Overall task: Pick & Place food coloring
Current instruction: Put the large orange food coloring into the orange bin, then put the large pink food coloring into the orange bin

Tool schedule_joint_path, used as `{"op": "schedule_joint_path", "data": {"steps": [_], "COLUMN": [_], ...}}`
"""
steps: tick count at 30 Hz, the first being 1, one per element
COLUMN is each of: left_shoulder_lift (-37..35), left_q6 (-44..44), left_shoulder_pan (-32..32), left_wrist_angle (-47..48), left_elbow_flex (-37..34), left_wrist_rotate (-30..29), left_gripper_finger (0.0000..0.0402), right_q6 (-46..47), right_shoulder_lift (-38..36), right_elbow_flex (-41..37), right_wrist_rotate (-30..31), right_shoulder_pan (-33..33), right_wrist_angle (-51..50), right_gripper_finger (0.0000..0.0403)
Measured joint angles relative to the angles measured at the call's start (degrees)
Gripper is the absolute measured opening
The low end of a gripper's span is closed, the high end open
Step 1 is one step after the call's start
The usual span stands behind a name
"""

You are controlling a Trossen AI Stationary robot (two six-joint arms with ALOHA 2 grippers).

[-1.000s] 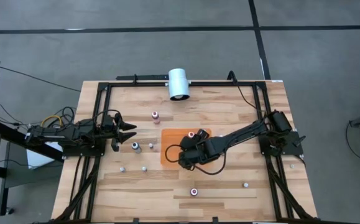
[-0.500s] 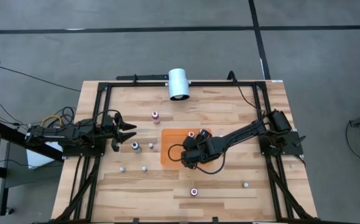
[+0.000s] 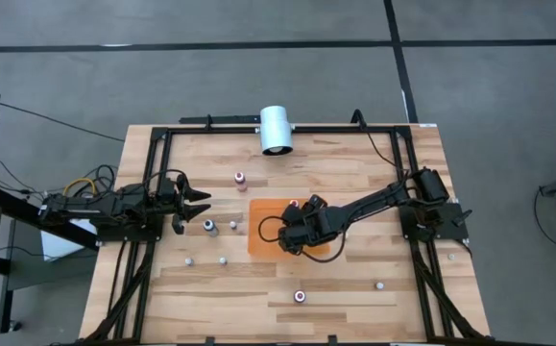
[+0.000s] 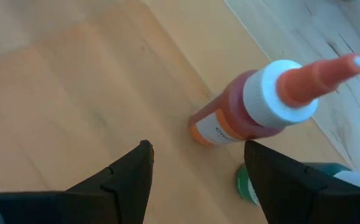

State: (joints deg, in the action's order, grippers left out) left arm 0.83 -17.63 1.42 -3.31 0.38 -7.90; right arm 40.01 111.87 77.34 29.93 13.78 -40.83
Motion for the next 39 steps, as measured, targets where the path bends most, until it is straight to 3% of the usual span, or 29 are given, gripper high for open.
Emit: {"op": "schedule_joint_path", "data": {"steps": [15, 25, 31, 39], "left_shoulder_lift": [0.0, 0.0, 0.0, 0.0], "left_q6": [0.0, -0.5, -0.7, -1.0], "left_shoulder_pan": [0.0, 0.0, 0.0, 0.0], "left_wrist_angle": [0.0, 0.0, 0.0, 0.0], "left_elbow_flex": [0.0, 0.0, 0.0, 0.0], "left_wrist_rotate": [0.0, 0.0, 0.0, 0.0], "left_gripper_finger": [0.0169, 0.0169, 0.0169, 0.0169], "right_q6": [0.5, 0.1, 1.3, 17.3], "right_shoulder_lift": [-0.4, -12.3, -20.3, -23.8], "right_elbow_flex": [0.0, 0.0, 0.0, 0.0], "right_wrist_rotate": [-2.2, -4.2, 2.1, 10.3], "right_shoulder_pan": [1.6, 5.1, 8.7, 17.0], "right_wrist_angle": [-0.6, -1.2, -9.4, -25.1], "right_gripper_finger": [0.0240, 0.0240, 0.0240, 0.0240]}}
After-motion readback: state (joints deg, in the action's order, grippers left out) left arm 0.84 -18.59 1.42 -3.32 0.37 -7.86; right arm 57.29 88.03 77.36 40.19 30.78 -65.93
